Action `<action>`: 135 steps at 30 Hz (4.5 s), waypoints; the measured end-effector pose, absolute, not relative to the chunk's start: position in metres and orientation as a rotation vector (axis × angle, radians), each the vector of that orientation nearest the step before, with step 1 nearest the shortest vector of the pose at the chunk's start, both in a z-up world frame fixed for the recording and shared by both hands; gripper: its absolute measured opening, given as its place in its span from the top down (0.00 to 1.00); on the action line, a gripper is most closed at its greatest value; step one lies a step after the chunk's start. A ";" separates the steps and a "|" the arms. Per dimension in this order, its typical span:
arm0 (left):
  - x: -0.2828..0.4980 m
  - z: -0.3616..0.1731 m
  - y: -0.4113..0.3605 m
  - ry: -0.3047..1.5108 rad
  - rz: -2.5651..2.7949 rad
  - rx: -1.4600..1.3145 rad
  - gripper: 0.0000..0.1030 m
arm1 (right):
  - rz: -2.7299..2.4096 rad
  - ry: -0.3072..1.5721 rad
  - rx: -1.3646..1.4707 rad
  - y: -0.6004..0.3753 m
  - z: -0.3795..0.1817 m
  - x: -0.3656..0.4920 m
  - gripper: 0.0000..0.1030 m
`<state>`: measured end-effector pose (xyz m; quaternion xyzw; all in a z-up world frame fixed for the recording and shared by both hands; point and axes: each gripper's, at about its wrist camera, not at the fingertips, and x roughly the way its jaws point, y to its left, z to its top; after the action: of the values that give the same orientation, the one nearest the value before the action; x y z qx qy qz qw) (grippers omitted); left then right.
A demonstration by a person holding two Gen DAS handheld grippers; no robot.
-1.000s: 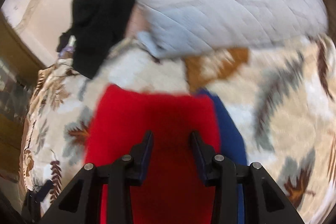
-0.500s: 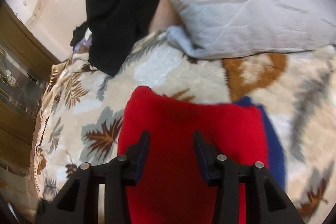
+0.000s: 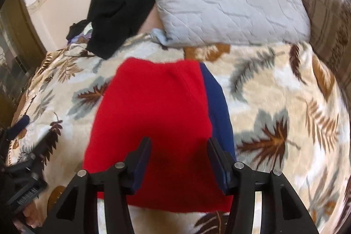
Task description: Fold small clothes
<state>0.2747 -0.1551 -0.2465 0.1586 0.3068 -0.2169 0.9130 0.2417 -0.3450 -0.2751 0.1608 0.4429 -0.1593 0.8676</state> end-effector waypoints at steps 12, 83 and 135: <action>0.282 -0.257 -0.169 0.662 -0.445 0.334 0.12 | -0.338 0.896 0.373 -0.360 -0.279 0.238 0.43; 0.291 -0.269 -0.170 0.711 -0.498 0.289 0.12 | -0.428 0.826 0.228 -0.354 -0.265 0.250 0.45; 0.336 -0.310 -0.190 1.045 -0.937 -0.192 0.59 | -0.020 0.816 0.798 -0.416 -0.335 0.271 0.56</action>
<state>0.3360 -0.1904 -0.3103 -0.0882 0.4799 -0.4301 0.7595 0.2708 -0.4164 -0.3347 0.3777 0.3861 -0.0096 0.8415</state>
